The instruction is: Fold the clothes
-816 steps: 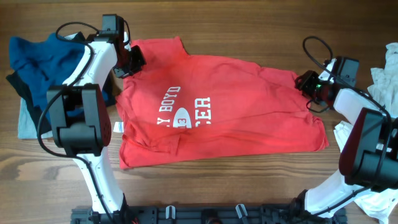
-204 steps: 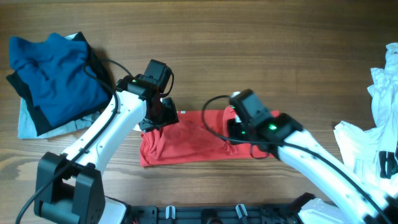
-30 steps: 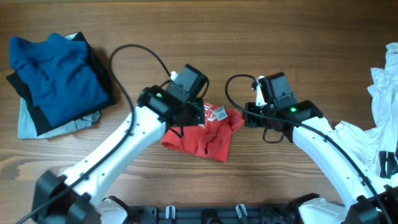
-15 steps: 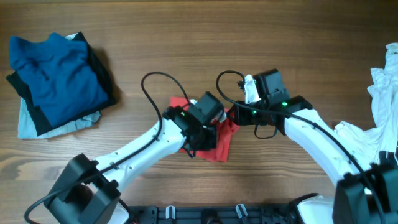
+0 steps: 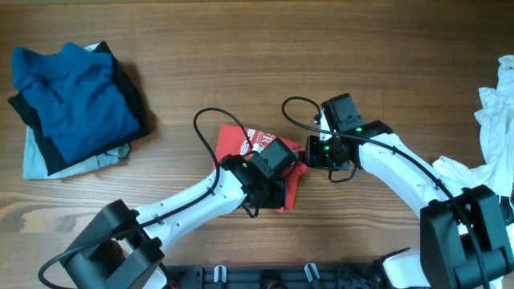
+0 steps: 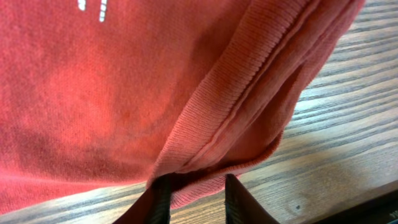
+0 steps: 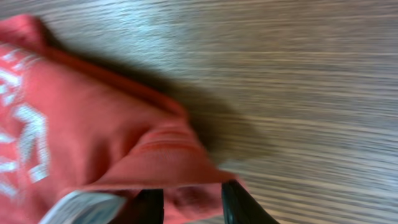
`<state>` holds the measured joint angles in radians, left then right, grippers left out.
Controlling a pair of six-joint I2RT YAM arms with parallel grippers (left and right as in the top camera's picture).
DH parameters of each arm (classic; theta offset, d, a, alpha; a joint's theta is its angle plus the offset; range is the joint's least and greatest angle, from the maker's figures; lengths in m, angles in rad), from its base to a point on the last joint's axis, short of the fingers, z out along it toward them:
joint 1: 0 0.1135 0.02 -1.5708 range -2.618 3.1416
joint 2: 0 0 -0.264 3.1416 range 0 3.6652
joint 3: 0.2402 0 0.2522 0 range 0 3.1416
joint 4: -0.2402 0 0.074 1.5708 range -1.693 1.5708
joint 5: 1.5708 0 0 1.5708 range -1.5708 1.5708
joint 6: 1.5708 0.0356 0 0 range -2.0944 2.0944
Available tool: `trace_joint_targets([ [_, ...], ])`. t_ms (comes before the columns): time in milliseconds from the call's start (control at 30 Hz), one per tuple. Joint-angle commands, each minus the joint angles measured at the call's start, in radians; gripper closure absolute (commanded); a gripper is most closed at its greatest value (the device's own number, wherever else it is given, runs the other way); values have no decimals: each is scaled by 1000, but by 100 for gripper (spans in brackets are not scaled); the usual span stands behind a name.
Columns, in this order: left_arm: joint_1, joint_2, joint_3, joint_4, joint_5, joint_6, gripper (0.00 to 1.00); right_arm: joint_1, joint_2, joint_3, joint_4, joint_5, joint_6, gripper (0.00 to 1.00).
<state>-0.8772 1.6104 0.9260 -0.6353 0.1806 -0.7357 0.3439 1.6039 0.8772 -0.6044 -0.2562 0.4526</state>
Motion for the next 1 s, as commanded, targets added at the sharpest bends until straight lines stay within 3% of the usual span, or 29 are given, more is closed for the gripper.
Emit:
trace_joint_targets([
  [0, -2, -2, -8, -9, -27, -9, 76, -2, 13, -1, -3, 88, 44, 68],
  [167, 38, -100, 51, -132, -237, -5, 75, -2, -23, -1, -17, 88, 33, 69],
  [300, 148, -198, 58, -140, -332, -1, 69, -1, -111, 0, -18, 84, 34, 69],
  [467, 323, -220, 58, -111, -253, 45, 72, -1, -212, 0, -21, 84, 31, 68],
  [567, 379, -193, 58, -106, -164, 55, 81, -1, -229, 0, -24, 84, 21, 67],
  [967, 389, 17, -37, -136, -152, 50, 88, -1, -225, 0, -51, 84, 21, 67],
])
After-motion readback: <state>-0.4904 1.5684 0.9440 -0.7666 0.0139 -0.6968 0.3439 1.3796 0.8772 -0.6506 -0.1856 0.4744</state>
